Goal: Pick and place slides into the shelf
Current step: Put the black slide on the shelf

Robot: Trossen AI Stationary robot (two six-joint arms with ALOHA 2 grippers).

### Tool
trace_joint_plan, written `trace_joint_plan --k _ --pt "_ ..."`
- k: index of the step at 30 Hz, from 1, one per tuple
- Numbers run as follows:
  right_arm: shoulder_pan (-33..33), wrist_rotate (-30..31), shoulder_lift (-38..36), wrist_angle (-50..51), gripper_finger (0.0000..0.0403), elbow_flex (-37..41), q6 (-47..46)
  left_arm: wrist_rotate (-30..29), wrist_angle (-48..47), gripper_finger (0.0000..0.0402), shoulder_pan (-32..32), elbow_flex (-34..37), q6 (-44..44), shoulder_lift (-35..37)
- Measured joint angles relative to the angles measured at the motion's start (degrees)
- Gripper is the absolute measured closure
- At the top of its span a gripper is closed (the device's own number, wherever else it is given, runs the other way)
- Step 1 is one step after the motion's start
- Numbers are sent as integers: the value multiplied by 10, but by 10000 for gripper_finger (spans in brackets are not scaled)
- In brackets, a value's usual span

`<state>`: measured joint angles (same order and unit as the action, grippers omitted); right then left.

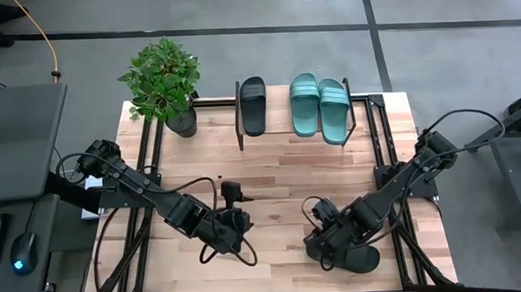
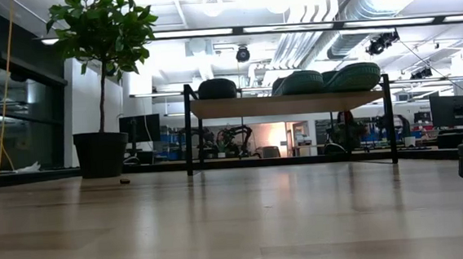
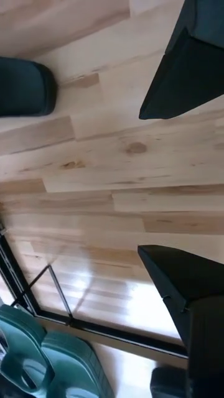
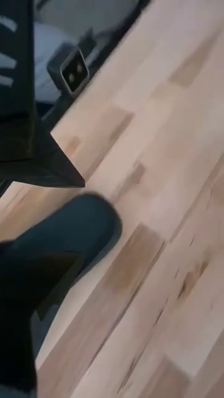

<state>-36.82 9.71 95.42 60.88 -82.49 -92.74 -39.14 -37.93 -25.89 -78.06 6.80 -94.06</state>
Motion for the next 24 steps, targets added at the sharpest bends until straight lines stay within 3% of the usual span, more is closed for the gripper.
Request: trace_joint_plan --k 6,11,13,16,18,24 --pt "0 -18 45 104 235 -79 -23 -6 -18 76 0 0 12 0" --pt "0 -38 128 271 235 -223 -28 -6 -27 76 0 0 14 0" --pt "-1 -39 159 294 235 -273 -29 -11 -30 76 0 0 21 0" --pt "-3 -43 176 256 235 -296 -27 -18 -39 76 0 0 31 0" --pt "-4 -60 191 284 235 -306 -48 -23 -50 76 0 0 40 0" --pt "-19 -148 203 291 235 -252 -93 -31 -80 76 0 0 58 0"
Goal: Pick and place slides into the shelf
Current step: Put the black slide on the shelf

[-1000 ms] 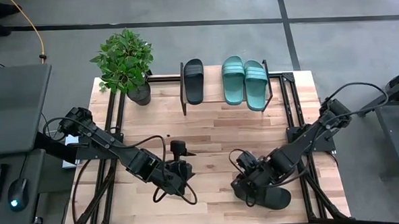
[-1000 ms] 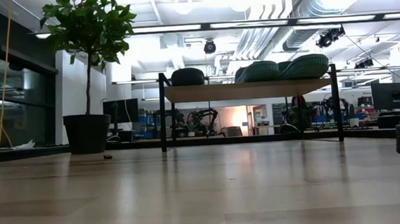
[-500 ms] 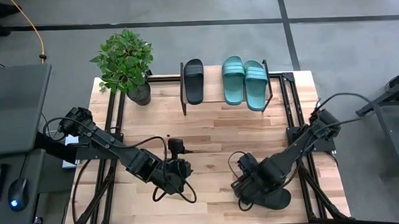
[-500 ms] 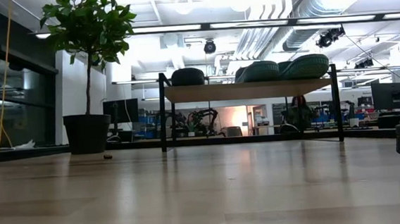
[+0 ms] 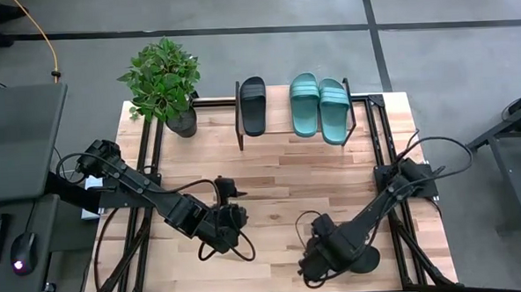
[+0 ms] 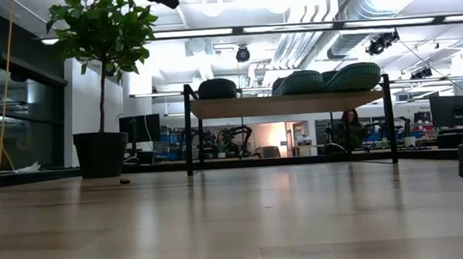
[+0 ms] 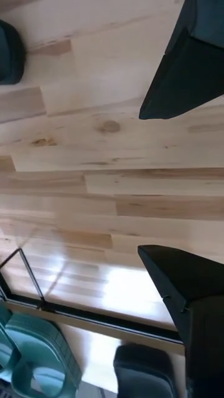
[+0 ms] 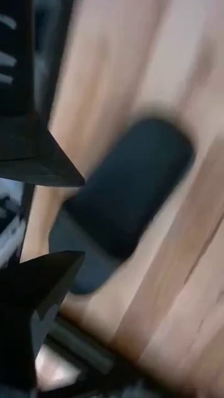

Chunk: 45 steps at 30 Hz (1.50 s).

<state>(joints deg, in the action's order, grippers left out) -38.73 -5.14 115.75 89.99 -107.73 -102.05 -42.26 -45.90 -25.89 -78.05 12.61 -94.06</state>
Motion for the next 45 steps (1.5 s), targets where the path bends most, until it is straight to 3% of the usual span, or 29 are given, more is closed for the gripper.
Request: trace_joint_plan --k 5,19,30,45 --pt "-16 -41 2 -3 235 35 -31 -9 -6 76 0 0 7 0" --pt "-33 -45 3 0 235 40 -85 -9 -6 76 0 0 8 0" --pt "-33 -85 43 0 235 40 -63 -9 -6 76 0 0 10 0" --pt "-33 -66 51 0 235 40 -74 -9 -6 76 0 0 13 0"
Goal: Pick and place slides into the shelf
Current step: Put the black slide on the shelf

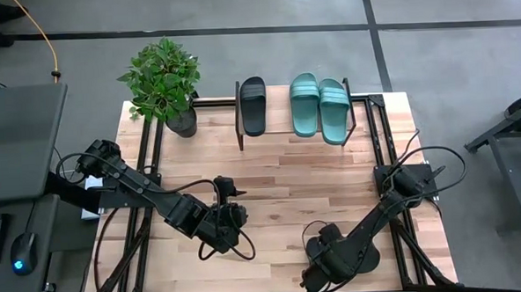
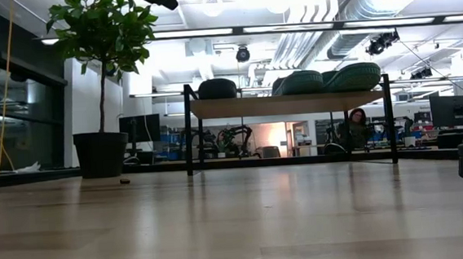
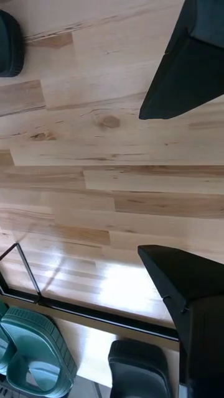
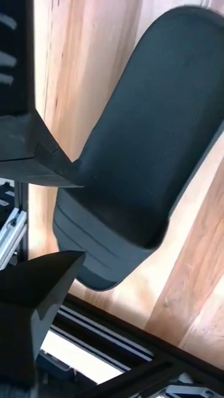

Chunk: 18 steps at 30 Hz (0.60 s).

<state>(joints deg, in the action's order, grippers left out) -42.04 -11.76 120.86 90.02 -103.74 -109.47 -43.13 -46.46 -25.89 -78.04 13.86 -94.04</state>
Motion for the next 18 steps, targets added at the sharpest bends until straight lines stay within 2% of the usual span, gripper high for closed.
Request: trace_joint_plan --k 7,18 --pt "0 9 3 -3 235 6 0 0 0 76 0 0 1 0" --pt "-3 -10 3 -9 235 34 0 2 0 76 0 0 1 0"
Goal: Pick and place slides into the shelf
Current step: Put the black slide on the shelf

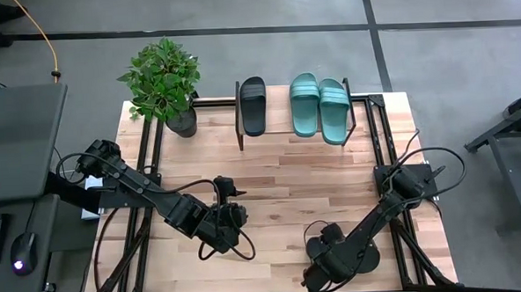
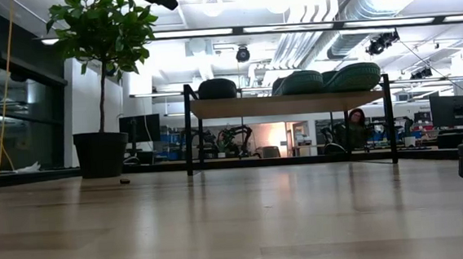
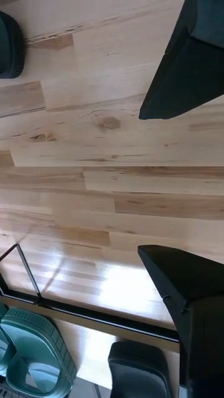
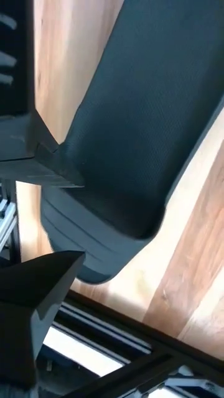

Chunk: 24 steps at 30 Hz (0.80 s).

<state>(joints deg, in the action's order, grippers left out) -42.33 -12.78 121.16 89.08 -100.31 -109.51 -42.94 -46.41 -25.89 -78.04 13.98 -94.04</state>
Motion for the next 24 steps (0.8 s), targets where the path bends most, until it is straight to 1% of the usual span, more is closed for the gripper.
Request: trace_joint_plan --k 8,16,24 --pt "-5 5 8 -1 235 0 -11 0 0 76 0 0 0 0" --pt "-5 -10 31 -4 235 0 10 2 1 76 0 0 0 0" --pt "-5 -12 32 9 235 0 -1 3 0 76 0 0 1 0"
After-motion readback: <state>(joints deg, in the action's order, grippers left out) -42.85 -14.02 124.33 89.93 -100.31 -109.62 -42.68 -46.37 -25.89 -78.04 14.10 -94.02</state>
